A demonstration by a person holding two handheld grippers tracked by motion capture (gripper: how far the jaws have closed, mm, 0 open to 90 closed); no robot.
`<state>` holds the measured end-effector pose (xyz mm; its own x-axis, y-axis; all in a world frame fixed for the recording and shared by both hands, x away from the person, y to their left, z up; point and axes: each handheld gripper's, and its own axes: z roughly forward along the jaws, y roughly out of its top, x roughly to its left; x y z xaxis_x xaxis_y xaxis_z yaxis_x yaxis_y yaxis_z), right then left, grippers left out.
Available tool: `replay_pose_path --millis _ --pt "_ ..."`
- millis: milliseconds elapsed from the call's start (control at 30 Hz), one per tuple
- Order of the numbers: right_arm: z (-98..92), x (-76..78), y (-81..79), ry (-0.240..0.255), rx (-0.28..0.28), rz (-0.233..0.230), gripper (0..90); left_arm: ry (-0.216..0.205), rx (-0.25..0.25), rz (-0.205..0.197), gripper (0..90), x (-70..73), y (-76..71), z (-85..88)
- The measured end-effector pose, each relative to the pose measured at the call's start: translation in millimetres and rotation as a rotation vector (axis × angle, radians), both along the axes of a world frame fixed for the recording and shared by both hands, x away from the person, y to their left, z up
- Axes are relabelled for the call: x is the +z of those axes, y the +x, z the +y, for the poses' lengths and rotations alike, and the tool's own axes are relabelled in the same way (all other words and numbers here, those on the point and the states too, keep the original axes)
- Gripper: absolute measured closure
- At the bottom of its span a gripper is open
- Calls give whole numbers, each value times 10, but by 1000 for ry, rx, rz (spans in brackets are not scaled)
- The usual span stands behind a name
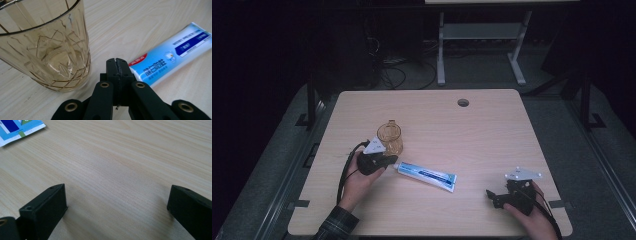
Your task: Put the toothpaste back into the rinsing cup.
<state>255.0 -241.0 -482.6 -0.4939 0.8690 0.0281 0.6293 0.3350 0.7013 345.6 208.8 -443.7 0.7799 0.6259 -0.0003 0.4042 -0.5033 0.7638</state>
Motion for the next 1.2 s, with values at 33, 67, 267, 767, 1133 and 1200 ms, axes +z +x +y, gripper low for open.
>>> replay_pose_path --millis 33,67,267,767,1133,1200 --pt "0 0 0 0 0 0 19 2 1 1 900 -11 15 -8" --pt "0 0 0 0 0 0 19 2 1 3 900 -17 27 -15" --pt "0 0 0 0 0 0 19 20 -16 20 900 -68 57 -52" --pt "0 0 0 0 0 0 19 66 -43 47 900 -93 -107 -56" --pt "0 0 0 0 0 0 19 51 -72 80 900 -89 -331 5" --pt "0 0 0 0 1 0 19 50 -81 79 900 -80 -382 19"
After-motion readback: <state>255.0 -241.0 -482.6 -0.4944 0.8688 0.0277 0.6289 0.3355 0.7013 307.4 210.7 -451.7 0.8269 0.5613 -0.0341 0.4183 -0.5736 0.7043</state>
